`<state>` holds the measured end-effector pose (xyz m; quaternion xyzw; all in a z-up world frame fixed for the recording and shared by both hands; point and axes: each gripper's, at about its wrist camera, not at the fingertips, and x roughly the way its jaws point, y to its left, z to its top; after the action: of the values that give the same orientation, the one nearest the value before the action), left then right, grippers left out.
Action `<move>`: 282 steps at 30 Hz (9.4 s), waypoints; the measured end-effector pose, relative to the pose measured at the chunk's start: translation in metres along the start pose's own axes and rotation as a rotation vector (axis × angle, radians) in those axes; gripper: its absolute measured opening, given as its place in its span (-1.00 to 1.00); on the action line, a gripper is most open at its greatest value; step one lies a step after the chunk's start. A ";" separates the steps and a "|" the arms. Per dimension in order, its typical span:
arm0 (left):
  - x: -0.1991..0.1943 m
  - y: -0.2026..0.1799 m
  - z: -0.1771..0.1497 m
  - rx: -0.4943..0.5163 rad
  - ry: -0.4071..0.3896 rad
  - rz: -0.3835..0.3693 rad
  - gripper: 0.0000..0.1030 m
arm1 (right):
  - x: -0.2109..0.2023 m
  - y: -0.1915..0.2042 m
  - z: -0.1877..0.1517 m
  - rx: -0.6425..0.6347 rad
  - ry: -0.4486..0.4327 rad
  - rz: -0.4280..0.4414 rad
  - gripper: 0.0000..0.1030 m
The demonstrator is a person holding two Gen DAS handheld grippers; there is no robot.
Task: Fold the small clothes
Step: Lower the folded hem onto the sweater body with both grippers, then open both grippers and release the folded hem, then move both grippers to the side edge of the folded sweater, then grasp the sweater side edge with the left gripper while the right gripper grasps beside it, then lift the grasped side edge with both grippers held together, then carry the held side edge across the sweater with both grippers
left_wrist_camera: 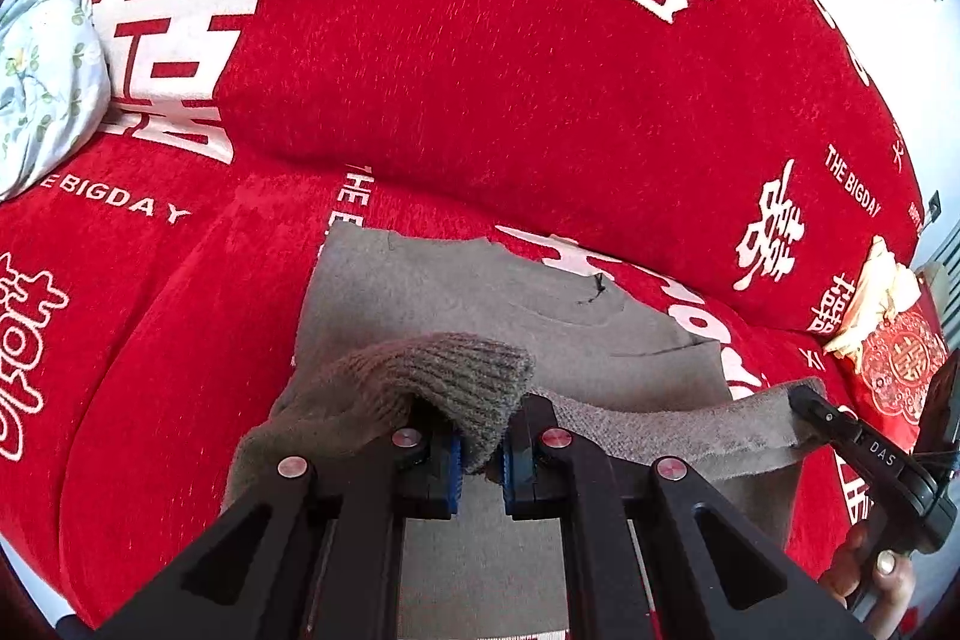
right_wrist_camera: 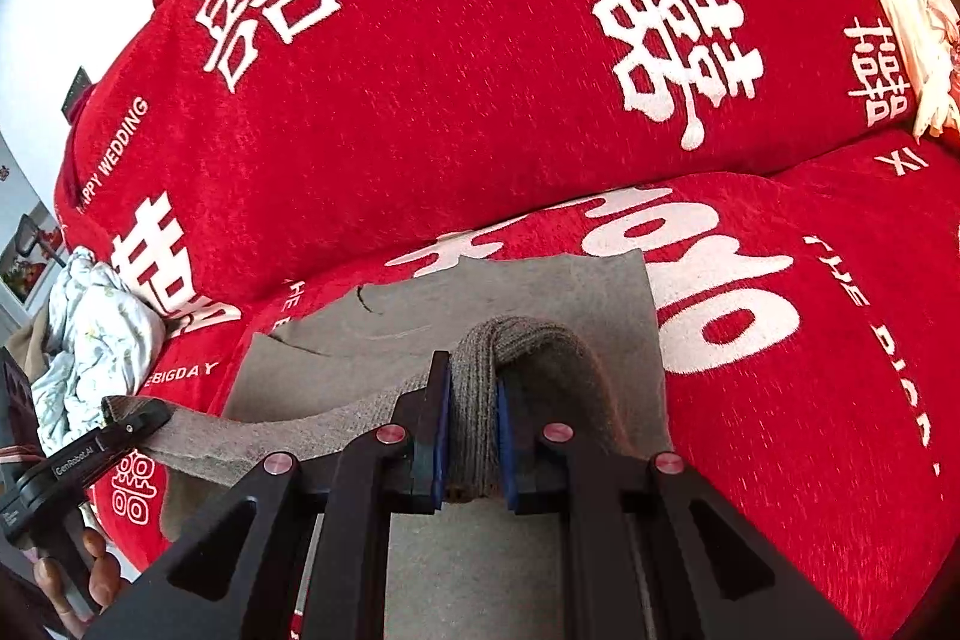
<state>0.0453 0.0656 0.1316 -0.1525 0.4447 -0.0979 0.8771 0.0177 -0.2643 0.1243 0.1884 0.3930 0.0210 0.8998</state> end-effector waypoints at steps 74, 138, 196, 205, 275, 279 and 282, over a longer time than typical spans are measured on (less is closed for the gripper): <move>0.139 0.030 0.060 -0.062 0.184 0.000 0.48 | 0.134 0.002 0.035 -0.108 0.110 -0.105 0.55; 0.064 0.131 -0.069 -0.410 0.133 -0.262 -0.53 | 0.028 0.061 -0.110 -0.404 0.079 -0.088 0.85; 0.016 0.034 -0.050 0.034 0.043 0.001 -0.74 | 0.201 0.179 0.019 -0.187 0.373 0.244 -0.61; 0.011 0.010 -0.052 0.089 0.063 0.009 -0.74 | 0.185 0.162 0.029 -0.163 0.355 0.270 -0.61; 0.029 -0.164 -0.079 0.410 0.157 -0.021 -0.74 | 0.115 -0.004 0.092 0.030 0.326 0.417 -0.61; 0.031 -0.172 -0.081 0.425 0.164 -0.022 -0.74 | 0.112 -0.008 0.095 0.020 0.326 0.418 -0.61; 0.032 -0.177 -0.082 0.433 0.169 -0.023 -0.74 | 0.111 -0.009 0.097 0.005 0.328 0.416 -0.61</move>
<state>-0.0084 -0.1239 0.1248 0.0433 0.4835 -0.2133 0.8478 0.1624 -0.2838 0.1037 0.2616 0.4864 0.2346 0.7999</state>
